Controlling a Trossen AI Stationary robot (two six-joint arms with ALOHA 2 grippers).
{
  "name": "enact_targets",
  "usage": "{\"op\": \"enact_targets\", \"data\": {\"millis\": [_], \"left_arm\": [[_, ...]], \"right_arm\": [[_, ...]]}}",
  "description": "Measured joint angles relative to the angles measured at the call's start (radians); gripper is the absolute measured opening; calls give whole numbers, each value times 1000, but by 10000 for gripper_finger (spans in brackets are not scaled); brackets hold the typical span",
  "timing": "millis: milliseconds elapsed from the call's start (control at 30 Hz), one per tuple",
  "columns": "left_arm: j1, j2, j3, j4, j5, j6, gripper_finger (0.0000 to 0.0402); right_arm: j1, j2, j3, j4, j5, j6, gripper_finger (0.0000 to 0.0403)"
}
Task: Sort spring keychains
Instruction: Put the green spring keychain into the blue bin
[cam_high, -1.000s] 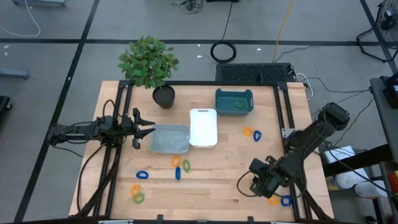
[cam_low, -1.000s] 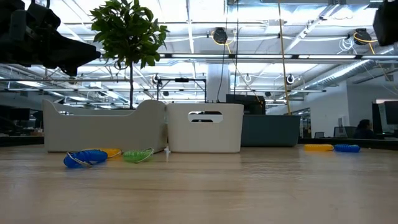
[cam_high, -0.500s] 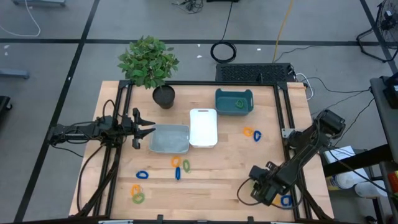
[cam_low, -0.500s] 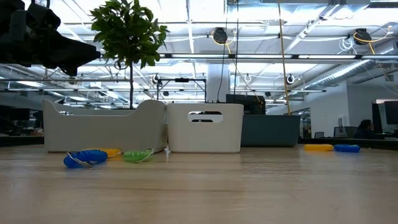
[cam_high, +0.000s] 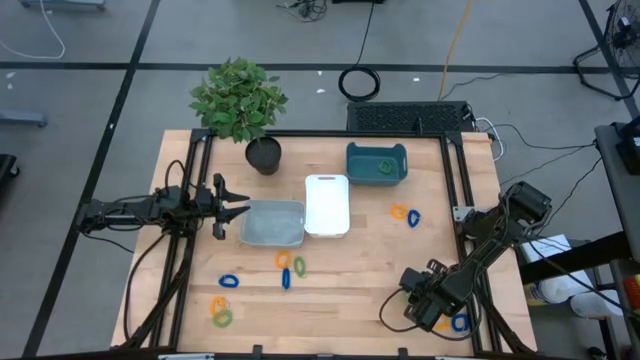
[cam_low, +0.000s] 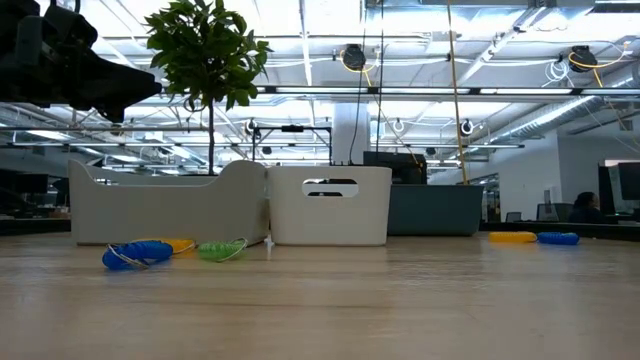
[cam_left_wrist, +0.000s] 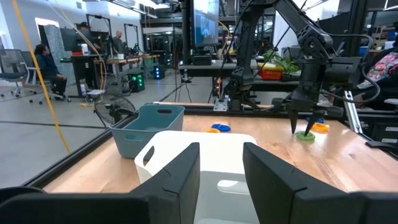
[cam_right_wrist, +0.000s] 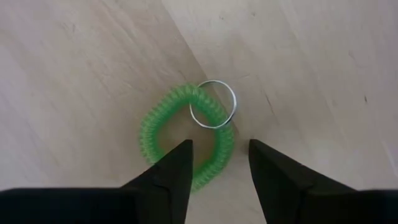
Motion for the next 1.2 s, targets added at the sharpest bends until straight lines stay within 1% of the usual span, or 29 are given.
{"op": "enact_targets", "data": {"millis": [167, 267, 400, 467, 600, 700, 933, 1100, 1200], "left_arm": [[0, 0, 0, 0, 0, 0, 131], [0, 0, 0, 0, 0, 0, 131], [0, 0, 0, 0, 0, 0, 131], [0, 0, 0, 0, 0, 0, 131], [0, 0, 0, 0, 0, 0, 131], [0, 0, 0, 0, 0, 0, 131], [0, 0, 0, 0, 0, 0, 131], [0, 0, 0, 0, 0, 0, 131], [0, 0, 0, 0, 0, 0, 131]], "right_arm": [[0, 0, -1, 1, -21, -2, 111], [0, 0, -2, 0, -21, -2, 79], [0, 0, -2, -1, -19, -25, 24], [0, 0, -2, -2, -18, -37, 10], [-7, -2, -3, -3, -18, -42, 6], [-25, -22, -6, -12, -23, -84, 4], [-108, -130, -7, -35, -30, -232, 1], [-182, -195, -5, -40, -78, -363, 1], [-224, -210, 41, -108, -78, -462, 1]]}}
